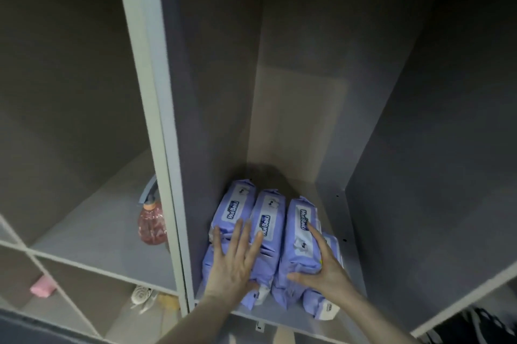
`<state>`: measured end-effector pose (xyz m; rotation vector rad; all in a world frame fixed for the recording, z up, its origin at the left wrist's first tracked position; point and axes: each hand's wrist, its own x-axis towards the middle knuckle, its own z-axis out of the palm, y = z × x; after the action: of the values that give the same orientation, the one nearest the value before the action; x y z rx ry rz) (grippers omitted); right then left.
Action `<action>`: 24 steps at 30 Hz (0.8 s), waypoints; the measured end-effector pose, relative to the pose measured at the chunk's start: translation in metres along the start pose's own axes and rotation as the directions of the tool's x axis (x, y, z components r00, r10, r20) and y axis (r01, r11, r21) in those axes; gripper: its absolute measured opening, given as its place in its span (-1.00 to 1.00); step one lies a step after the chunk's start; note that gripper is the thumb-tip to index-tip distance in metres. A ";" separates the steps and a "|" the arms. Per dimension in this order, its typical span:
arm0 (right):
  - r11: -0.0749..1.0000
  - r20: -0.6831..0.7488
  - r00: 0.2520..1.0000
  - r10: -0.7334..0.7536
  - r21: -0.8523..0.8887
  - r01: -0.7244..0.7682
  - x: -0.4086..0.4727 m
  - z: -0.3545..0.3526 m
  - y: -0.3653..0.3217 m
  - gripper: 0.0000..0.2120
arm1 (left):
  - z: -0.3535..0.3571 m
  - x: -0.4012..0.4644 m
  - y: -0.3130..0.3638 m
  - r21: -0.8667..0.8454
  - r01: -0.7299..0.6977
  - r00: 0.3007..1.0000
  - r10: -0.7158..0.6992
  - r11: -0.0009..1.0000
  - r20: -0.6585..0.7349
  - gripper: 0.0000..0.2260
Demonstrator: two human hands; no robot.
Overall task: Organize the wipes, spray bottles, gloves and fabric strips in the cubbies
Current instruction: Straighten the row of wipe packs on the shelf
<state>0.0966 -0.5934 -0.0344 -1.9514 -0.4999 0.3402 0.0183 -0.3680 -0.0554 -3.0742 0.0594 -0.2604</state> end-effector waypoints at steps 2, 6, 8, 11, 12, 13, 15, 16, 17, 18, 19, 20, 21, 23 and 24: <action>1.000 0.006 1.000 0.001 0.009 -0.001 0.002 -0.001 0.001 0.00 | 0.000 0.004 0.000 -0.050 0.017 1.000 -0.017 0.999 0.004 0.39; 1.000 -0.022 1.000 -0.001 -0.003 0.000 0.004 0.001 0.001 0.01 | -0.001 0.011 0.002 -0.122 0.109 0.994 -0.108 0.987 0.014 0.43; 1.000 -0.024 1.000 -0.006 -0.014 0.006 0.004 -0.001 -0.003 -0.01 | 0.000 0.013 0.002 -0.104 0.105 0.994 -0.108 0.989 -0.024 0.38; 0.998 -0.059 0.998 0.004 -0.061 -0.007 0.003 -0.001 -0.011 -0.09 | 0.003 0.010 -0.001 -0.029 0.061 0.995 -0.063 0.998 -0.074 0.20; 0.997 -0.087 0.996 0.002 -0.081 -0.009 0.003 0.000 -0.016 -0.10 | 0.004 0.009 -0.001 -0.016 0.052 0.995 -0.053 0.999 -0.087 0.15; 0.995 -0.111 0.994 0.003 -0.094 -0.013 0.003 0.001 -0.018 -0.12 | 0.004 0.008 -0.001 -0.010 0.045 0.994 -0.046 0.999 -0.097 0.12; 0.994 -0.130 0.991 0.017 -0.109 -0.032 0.003 0.003 -0.021 -0.15 | 0.004 0.008 0.000 -0.013 0.042 0.994 -0.044 0.999 -0.099 0.09; 0.993 -0.134 0.991 0.028 -0.110 -0.043 0.004 0.004 -0.023 -0.16 | 0.004 0.008 0.000 -0.015 0.047 0.994 -0.048 0.999 -0.096 0.09; 0.993 -0.136 0.990 0.033 -0.109 -0.048 0.005 0.004 -0.024 -0.17 | 0.004 0.009 0.000 -0.010 0.052 0.994 -0.053 0.999 -0.099 0.08; 0.993 -0.137 0.990 0.035 -0.107 -0.050 0.007 0.003 -0.025 -0.17 | 0.004 0.009 0.000 -0.001 0.059 0.994 -0.059 0.998 -0.096 0.07; 0.992 -0.131 0.991 0.039 -0.112 -0.054 0.010 0.001 -0.027 -0.17 | 0.005 0.009 0.000 0.011 0.062 0.993 -0.061 0.998 -0.100 0.07; 0.990 -0.121 0.991 0.049 -0.122 -0.064 0.014 0.000 -0.027 -0.15 | 0.005 0.010 -0.001 0.014 0.060 0.994 -0.059 0.998 -0.094 0.06; 0.986 -0.101 0.992 0.070 -0.144 -0.085 0.016 -0.002 -0.028 -0.13 | 0.005 0.010 -0.001 0.023 0.056 0.994 -0.054 0.998 -0.092 0.06; 0.979 -0.039 0.994 0.102 -0.176 -0.107 0.018 -0.006 -0.031 -0.04 | 0.004 0.010 -0.001 0.039 0.034 0.996 -0.031 0.999 -0.080 0.04; 0.979 0.005 0.993 0.115 -0.170 -0.113 0.016 -0.009 -0.033 -0.01 | 0.002 0.009 -0.002 0.035 0.021 0.996 -0.018 0.999 -0.084 0.04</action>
<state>0.1085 -0.5803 -0.0005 -2.1493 -0.4392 0.3957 0.0280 -0.3666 -0.0558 -3.0289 0.0277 -0.3865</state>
